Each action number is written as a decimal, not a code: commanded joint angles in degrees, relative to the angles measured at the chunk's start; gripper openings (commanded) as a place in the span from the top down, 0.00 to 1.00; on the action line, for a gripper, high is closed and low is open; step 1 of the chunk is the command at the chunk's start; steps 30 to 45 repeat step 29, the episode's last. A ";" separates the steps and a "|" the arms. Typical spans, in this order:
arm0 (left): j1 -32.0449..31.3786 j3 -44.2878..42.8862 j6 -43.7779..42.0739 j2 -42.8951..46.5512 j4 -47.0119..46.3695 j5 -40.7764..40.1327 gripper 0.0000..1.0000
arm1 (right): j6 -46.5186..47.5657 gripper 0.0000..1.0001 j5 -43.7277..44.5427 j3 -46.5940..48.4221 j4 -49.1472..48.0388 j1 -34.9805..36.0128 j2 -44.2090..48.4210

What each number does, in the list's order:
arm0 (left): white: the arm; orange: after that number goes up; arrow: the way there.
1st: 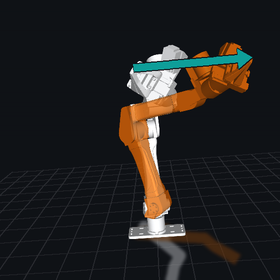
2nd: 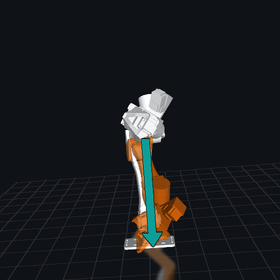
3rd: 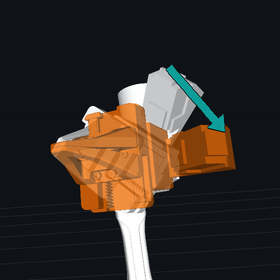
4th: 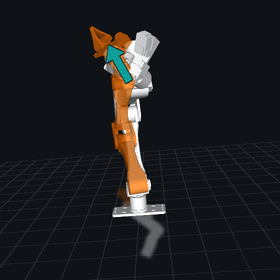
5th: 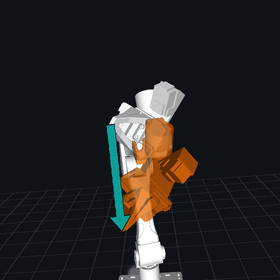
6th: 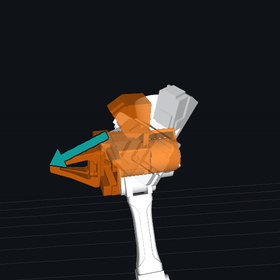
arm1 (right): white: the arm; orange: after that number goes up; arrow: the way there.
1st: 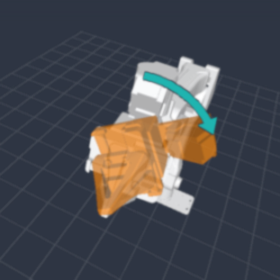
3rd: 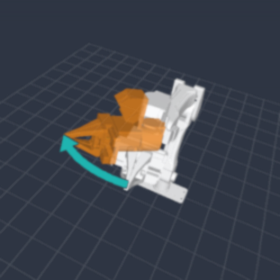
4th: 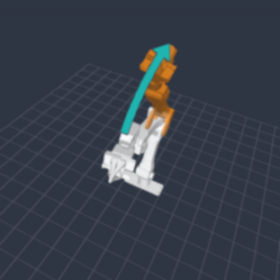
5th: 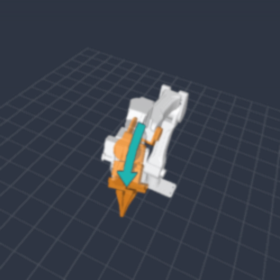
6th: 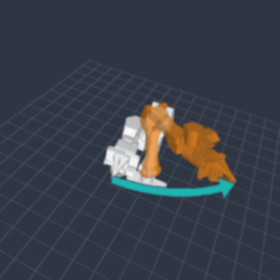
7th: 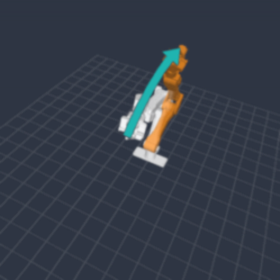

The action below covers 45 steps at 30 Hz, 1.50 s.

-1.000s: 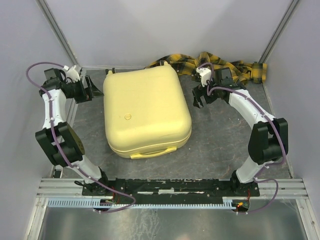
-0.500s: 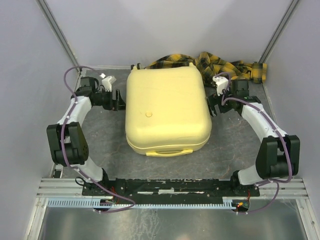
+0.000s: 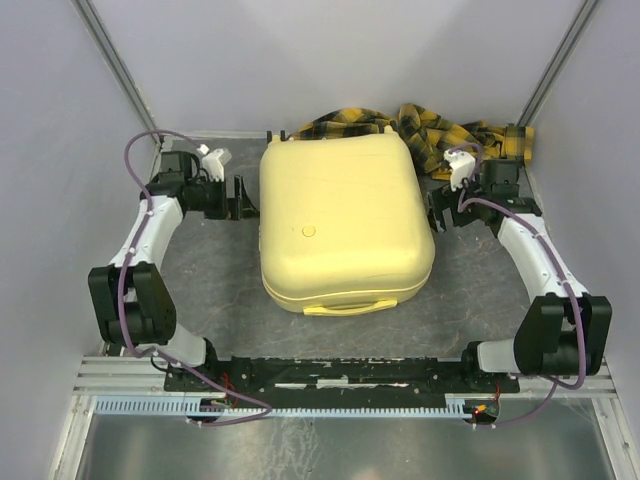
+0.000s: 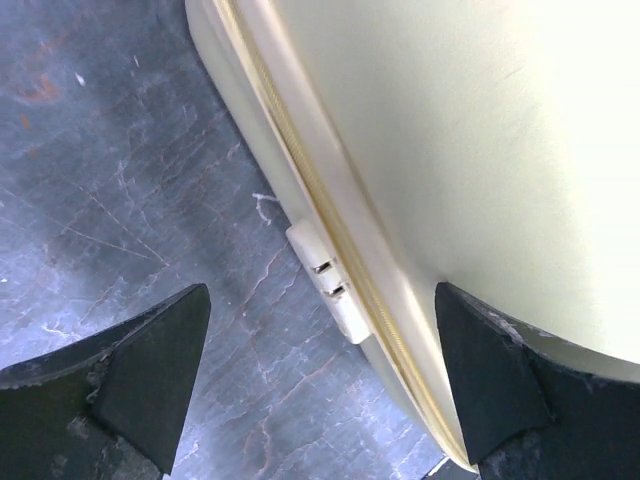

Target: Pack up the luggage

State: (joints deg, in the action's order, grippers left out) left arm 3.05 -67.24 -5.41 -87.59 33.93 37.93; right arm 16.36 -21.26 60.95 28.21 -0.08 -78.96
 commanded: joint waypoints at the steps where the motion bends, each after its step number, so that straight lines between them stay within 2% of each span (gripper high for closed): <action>1: 3.14 -12.86 -0.69 0.08 9.44 3.97 0.01 | -1.19 0.01 -7.51 4.86 3.48 -3.23 5.54; 7: 7.21 -34.31 -5.99 -7.28 23.96 -5.65 0.01 | -10.84 0.01 -8.65 12.47 5.99 -5.86 7.76; 11: 7.23 -39.28 -6.26 -7.06 25.01 -13.91 0.01 | -16.18 0.01 -8.53 17.54 10.33 -6.08 9.06; 14: 7.12 -35.19 -7.68 -3.17 22.63 -16.65 0.01 | -18.60 0.01 -8.96 16.84 11.25 -6.20 11.97; 18: 5.98 -24.21 -6.72 3.81 18.00 -19.97 0.01 | -19.74 0.01 -8.31 11.11 10.40 -6.23 16.18; 24: 1.12 -12.23 -3.23 10.65 13.25 -24.69 0.01 | -19.41 0.01 -8.17 6.80 10.57 -6.17 18.76; 29: 0.50 -10.72 -0.89 11.62 12.08 -23.45 0.01 | -18.85 0.01 -8.56 6.08 10.35 -6.16 18.37; 45: 0.50 -10.72 -0.89 11.62 12.08 -23.45 0.01 | -18.85 0.01 -8.56 6.08 10.35 -6.16 18.37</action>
